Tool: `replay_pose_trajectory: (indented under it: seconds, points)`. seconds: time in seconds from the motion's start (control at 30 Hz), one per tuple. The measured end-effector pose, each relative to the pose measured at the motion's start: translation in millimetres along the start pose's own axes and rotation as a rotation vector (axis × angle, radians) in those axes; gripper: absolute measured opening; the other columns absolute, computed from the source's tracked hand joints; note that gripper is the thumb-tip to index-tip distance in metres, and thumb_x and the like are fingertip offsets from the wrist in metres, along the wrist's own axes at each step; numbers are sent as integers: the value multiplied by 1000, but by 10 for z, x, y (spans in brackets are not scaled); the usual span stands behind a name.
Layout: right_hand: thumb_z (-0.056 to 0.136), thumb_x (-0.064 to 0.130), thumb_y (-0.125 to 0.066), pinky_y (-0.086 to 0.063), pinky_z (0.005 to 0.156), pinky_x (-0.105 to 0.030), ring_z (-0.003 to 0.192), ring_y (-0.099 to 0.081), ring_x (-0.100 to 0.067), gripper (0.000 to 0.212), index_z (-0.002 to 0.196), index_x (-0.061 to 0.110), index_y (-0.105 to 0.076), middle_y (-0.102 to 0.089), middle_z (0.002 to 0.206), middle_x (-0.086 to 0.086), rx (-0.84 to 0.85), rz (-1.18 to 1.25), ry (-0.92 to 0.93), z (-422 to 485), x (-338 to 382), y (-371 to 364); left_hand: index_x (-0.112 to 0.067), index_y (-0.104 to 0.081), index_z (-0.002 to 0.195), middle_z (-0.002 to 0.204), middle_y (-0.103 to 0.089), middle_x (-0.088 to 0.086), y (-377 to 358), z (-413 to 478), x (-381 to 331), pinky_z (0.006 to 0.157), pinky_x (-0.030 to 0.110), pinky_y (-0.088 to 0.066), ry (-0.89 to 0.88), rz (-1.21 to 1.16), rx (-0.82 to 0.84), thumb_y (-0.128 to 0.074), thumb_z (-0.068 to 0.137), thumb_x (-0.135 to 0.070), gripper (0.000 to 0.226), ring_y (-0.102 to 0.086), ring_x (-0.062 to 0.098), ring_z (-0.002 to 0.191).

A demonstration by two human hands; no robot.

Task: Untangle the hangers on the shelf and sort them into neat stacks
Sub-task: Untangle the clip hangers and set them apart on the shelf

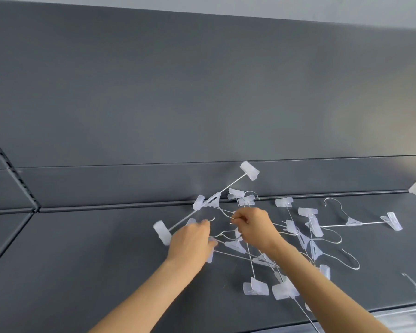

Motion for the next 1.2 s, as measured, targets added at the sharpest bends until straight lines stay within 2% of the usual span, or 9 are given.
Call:
replay_pose_trajectory:
  seconds: [0.1, 0.2, 0.33, 0.5, 0.7, 0.8, 0.87, 1.03, 1.2]
  points:
    - [87, 4, -50, -34, 36, -12, 26, -40, -6, 17, 73, 7, -58, -47, 46, 0, 49, 160, -26, -63, 198, -49, -14, -59, 86, 83, -62, 3, 189, -24, 56, 52, 29, -48, -183, 57, -374, -87, 53, -25, 45, -61, 22, 65]
    - [83, 1, -48, -31, 38, -20, 28, -33, -10, 19, 68, -6, -56, -43, 39, -1, 99, 344, -37, -137, 403, -116, -21, -53, 106, 94, -64, 5, 221, -30, 251, 65, 34, -52, -207, 73, -514, -88, 50, -22, 66, -60, 24, 81]
    - [82, 0, -42, -25, 36, -16, 33, -30, -11, 22, 70, -11, -57, -41, 48, -4, 244, 515, -80, -156, 666, -262, -24, -69, 85, 95, -67, 2, 325, -30, 459, 74, 38, -45, -149, 93, -631, -85, 59, -13, 32, -43, 20, 91]
    - [90, 12, -47, -32, 36, -17, 36, -42, -12, 26, 69, 6, -61, -50, 51, -1, 248, 705, -126, -37, 734, -263, -25, -64, 60, 65, -63, -12, 527, -18, 759, 76, 30, -24, -160, 208, -641, -59, 74, -19, 16, -46, 20, 82]
    - [84, 10, -43, -31, 52, -29, 60, -33, -25, 34, 51, 13, -35, -37, 52, -2, -13, -221, -132, 18, -32, -105, -16, -47, 63, 74, -70, -5, 379, 34, 1451, 67, 32, -32, 236, -233, -166, -30, 84, -18, 27, -52, 28, 71]
    - [86, 19, -49, -40, 64, -29, 77, -53, -30, 16, 77, 14, -61, -58, 79, -6, 22, -377, -132, -127, -255, -142, -13, -46, 66, 87, -72, 2, -1, -47, 1603, 63, 30, -34, 416, -266, 33, -36, 90, -8, 26, -52, 27, 77]
    - [86, 33, -55, -43, 74, -29, 97, -57, -24, 27, 106, 15, -59, -60, 105, -6, 24, -420, -124, -218, -277, -167, -9, -48, 69, 88, -73, 2, -163, -76, 1629, 67, 30, -38, 449, -326, 42, -38, 92, -12, 25, -57, 28, 85]
    - [81, 47, -59, -44, 82, -29, 118, -44, -20, 50, 120, 17, -45, -48, 121, -1, -43, -506, -147, -289, -329, -196, -6, -60, 112, 108, -62, 18, -82, -35, 1529, 82, 43, -41, 427, -28, -120, -55, 90, -25, 30, -52, 38, 103]
    - [89, 35, -50, -45, 86, -35, 113, -49, -26, 36, 118, 14, -53, -54, 121, -8, -149, -464, -279, -271, -538, 57, -8, -69, 87, 88, -66, 10, -60, 40, 996, 72, 39, -48, 67, -100, -184, -60, 82, -3, 12, -58, 36, 84]
Point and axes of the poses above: each hand's wrist, its own z-axis towards the middle knuckle, its own y-axis out of the back of the hand, x = y × z, the point moved 4 cm from there along z, towards the middle knuckle
